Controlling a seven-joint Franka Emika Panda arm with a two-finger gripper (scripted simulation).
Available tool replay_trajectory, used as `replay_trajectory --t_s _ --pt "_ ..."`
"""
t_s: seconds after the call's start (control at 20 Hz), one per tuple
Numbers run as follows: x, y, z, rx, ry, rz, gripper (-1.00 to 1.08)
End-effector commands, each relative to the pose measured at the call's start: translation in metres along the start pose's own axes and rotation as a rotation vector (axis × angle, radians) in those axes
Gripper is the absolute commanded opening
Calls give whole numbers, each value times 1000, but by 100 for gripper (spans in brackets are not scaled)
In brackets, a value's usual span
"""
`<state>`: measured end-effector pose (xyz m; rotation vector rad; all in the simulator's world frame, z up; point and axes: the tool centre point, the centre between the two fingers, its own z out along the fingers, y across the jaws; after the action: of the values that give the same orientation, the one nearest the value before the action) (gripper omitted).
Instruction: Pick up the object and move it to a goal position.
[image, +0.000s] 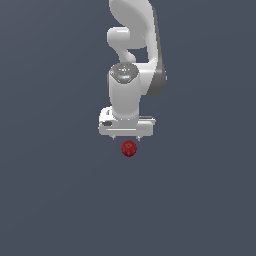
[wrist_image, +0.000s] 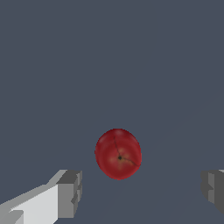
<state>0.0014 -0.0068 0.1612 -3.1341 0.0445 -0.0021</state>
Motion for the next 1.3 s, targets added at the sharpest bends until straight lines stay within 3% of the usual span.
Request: replay_trajectory --t_s 0.0,0.45,0.85,1.25 --pt "0 0 0 0 0 0 100" --pt "10 24 -11 -32 26 -13 100" --pt "8 22 -8 -31 24 -33 100" --pt "4 17 7 -29 17 -145 100"
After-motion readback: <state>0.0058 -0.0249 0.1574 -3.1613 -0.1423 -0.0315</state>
